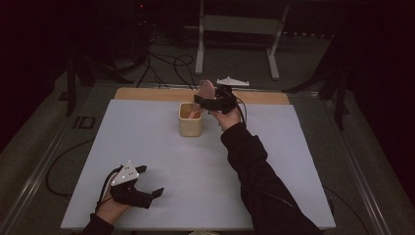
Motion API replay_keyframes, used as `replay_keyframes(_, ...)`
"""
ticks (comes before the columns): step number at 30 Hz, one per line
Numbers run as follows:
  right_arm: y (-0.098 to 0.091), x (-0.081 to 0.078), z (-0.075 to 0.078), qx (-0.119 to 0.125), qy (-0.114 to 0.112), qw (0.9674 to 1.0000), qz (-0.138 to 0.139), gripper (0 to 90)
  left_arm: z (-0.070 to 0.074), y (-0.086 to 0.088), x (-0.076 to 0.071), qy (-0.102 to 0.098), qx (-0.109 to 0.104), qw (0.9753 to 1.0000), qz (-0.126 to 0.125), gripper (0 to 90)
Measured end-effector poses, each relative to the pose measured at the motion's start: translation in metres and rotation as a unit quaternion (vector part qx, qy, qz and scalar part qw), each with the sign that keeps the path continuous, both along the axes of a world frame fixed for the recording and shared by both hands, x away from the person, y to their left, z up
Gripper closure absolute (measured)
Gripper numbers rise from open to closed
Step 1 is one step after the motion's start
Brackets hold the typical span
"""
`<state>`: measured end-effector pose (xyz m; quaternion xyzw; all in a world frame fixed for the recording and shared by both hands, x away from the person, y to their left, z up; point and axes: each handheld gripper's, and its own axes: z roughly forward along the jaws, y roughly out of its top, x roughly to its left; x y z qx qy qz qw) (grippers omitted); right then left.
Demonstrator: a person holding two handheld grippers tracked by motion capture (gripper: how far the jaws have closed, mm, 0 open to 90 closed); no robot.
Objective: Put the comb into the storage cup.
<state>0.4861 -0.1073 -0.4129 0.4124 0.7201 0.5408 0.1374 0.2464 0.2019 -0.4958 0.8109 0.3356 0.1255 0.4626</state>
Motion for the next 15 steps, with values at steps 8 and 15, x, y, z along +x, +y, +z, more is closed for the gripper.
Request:
replay_keyframes(8, -0.0036, -0.0015, 0.0005, -0.007, -0.002, 1.0000, -0.003, 12.5, 0.0001, 0.0002, -0.0001, 0.000, 0.001, 1.0000, 0.000, 0.1)
replay_keyframes(15, -0.0045, -0.0025, -0.0004, -0.029, -0.007, 0.9995, 0.008, 10.2, 0.0002, -0.0005, -0.0001, 0.000, 0.001, 1.0000, -0.001, 0.1)
